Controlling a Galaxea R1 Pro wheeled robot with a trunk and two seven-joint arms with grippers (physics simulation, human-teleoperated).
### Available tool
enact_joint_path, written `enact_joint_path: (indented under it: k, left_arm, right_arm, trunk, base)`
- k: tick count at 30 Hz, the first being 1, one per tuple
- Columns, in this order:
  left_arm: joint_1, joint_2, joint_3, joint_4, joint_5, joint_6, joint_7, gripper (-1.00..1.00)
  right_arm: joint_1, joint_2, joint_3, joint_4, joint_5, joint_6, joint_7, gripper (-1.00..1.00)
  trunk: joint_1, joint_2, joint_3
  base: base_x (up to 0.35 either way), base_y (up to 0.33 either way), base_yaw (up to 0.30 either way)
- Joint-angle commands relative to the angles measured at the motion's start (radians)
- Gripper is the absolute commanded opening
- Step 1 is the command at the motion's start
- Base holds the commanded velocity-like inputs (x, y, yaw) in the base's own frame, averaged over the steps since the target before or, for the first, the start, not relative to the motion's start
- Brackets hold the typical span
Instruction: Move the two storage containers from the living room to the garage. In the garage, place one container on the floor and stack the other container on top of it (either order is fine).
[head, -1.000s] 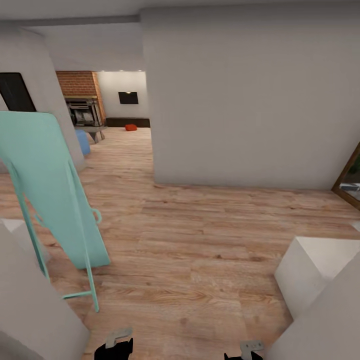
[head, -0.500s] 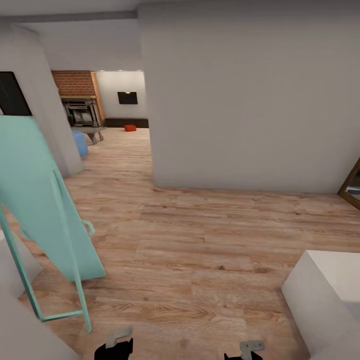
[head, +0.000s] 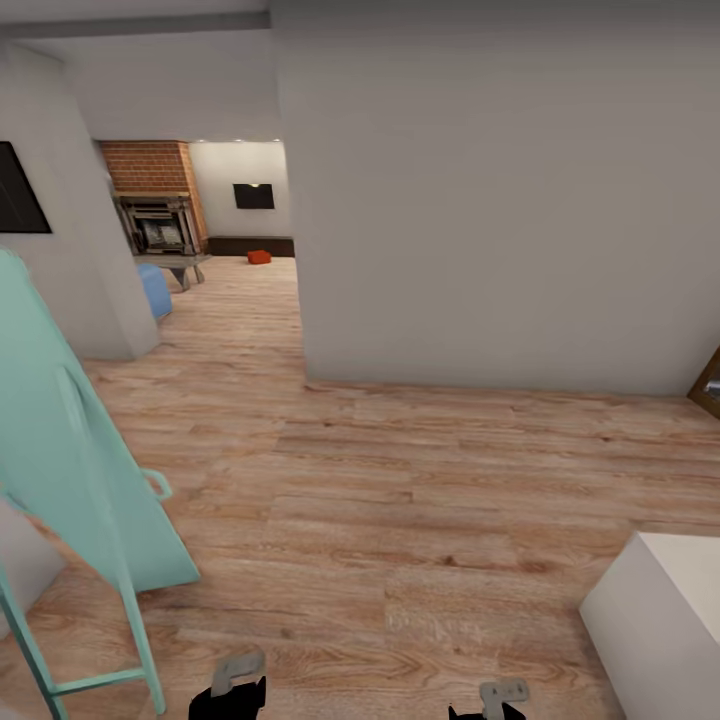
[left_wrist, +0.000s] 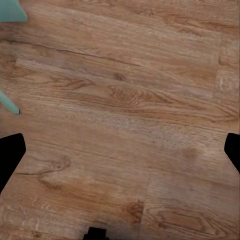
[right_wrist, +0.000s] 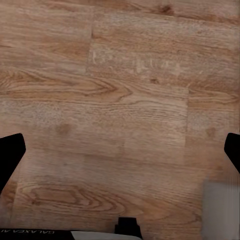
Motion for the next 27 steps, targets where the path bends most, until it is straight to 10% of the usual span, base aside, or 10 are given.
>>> enact_joint_path:
  k: [1,27]
  left_arm:
    - [-0.002,-0.001,-0.009,0.004,0.007,-0.007,0.002,1.00]
    - [-0.002,0.016,-0.007,0.004,0.006,-0.008,-0.005,1.00]
  right_arm:
    - [-0.001,0.000,0.006,0.001,0.001,-0.002,-0.006,1.00]
    - [-0.001,-0.010,0.006,0.001,0.001,-0.001,-0.007,1.00]
  trunk:
    - [0.001,-0.002,-0.002]
    - [0.001,-0.002,-0.002]
  base:
    - [0.328,0.000,0.000]
    - [0.328,0.000,0.000]
